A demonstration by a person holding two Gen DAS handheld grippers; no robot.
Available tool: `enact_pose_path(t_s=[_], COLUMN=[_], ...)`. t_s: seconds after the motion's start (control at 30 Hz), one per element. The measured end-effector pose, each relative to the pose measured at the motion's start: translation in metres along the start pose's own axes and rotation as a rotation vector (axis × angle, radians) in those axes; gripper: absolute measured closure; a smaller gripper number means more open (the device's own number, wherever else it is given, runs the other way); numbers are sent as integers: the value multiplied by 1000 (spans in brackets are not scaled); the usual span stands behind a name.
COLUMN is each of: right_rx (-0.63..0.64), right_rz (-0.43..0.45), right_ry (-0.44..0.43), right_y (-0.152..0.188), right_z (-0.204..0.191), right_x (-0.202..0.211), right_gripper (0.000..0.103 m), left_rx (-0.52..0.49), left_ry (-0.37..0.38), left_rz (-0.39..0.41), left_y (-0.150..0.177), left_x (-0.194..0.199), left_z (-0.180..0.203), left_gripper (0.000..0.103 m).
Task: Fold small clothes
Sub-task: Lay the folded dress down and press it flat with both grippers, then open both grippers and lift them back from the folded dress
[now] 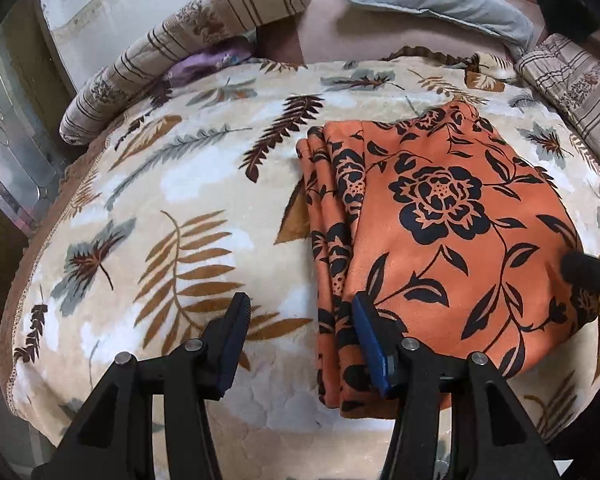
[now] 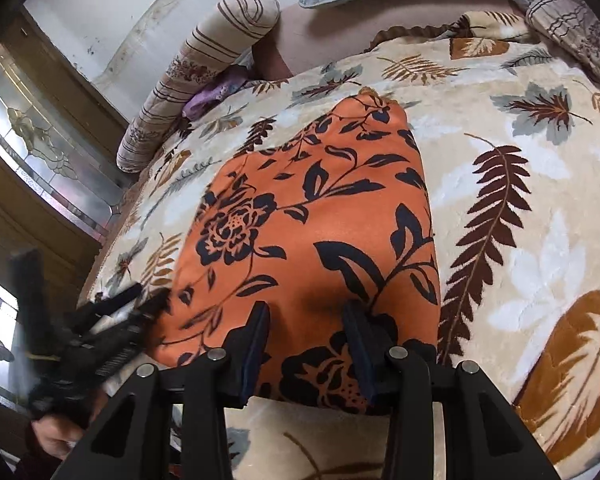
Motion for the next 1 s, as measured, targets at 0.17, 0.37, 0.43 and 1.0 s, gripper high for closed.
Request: enact_pose_path(t_s=[0.17, 0.37, 0.43, 1.0], right_rx=[-10, 36, 46, 47], right_rz=[105, 286, 313, 425], right_ry=[19, 96, 107, 200], right_y=[-4, -11, -12, -3], right_z=[-2, -8, -12, -25], right_x=[38, 105, 121, 199], right_gripper=[47, 44, 44, 43], left_rx=[-2, -16, -20, 36], left_ry=[-7, -45, -57, -72], left_rz=[68, 228, 276, 416], left_y=[-15, -37, -44, -47], left_x=[34, 98, 120, 217], left_z=[3, 14, 19, 34], left_gripper=[48, 22, 15, 5])
Point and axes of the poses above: each gripper's, at about its wrist camera, not at the fingertips, and x roughly against the way its jaws point, z to its right, y to its underside, the point moved 8 cm from there along -x, roughly the way its jaws point, and after that the axes turned 14 degrees about y, right-handed, at the moved point
